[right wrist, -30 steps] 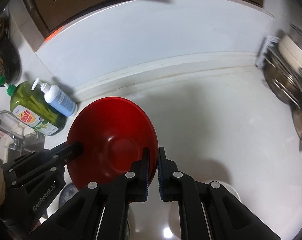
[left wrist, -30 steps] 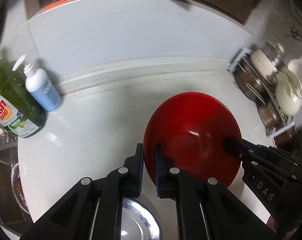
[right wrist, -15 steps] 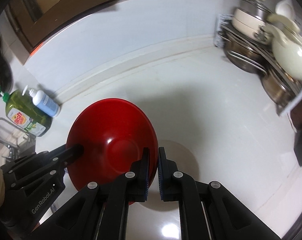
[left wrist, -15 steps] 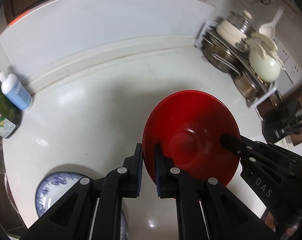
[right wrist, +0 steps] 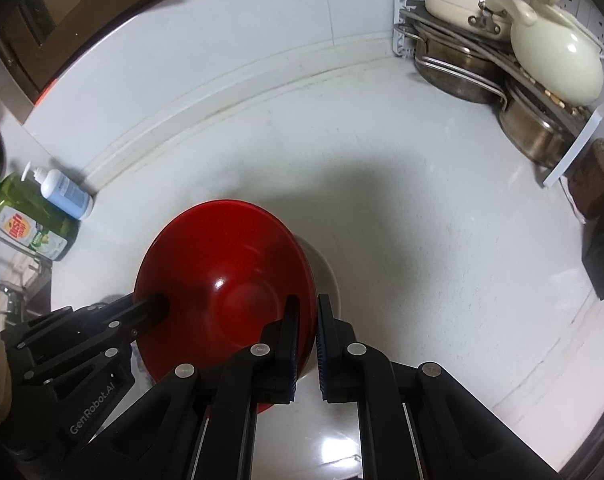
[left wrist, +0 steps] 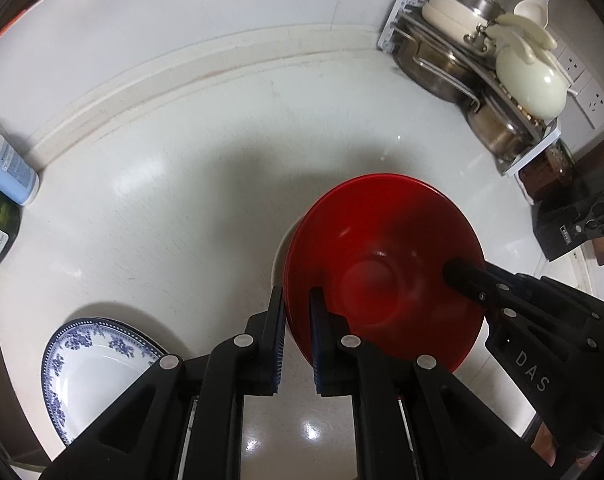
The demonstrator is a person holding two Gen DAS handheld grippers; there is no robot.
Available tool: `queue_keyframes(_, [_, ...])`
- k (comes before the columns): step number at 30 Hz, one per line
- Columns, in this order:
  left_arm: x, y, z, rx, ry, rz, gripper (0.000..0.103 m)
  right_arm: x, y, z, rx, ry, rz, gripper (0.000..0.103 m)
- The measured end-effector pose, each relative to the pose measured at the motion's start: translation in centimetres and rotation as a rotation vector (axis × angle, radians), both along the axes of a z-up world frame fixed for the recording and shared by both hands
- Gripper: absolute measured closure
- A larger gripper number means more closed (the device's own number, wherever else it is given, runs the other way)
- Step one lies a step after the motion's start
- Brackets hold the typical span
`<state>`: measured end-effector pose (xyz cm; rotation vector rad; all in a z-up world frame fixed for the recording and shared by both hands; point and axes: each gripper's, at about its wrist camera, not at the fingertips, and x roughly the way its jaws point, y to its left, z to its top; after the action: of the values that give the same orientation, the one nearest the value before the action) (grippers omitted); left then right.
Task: Organize plates and bowls
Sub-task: 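Carry the red bowl with both grippers over the white bowl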
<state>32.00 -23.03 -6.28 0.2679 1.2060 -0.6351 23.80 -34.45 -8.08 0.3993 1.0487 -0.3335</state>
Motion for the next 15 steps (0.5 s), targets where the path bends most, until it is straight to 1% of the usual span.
queue_keyframes(6, [0.1, -0.5, -1.7, 0.027, 0.028, -0.002, 0.091, 0.3, -0.5, -1.5, -0.006, 0.019, 0.008, 0.093])
queue_keyframes(9, [0.1, -0.7, -2.1, 0.039, 0.024, 0.003, 0.090, 0.3, -0.4, -2.1, -0.011, 0.025, 0.016, 0.093])
queue_keyframes(15, [0.2, -1.2, -2.5, 0.049, 0.033, 0.000, 0.085, 0.6, -0.5, -3.0, -0.002, 0.036, 0.031, 0.092])
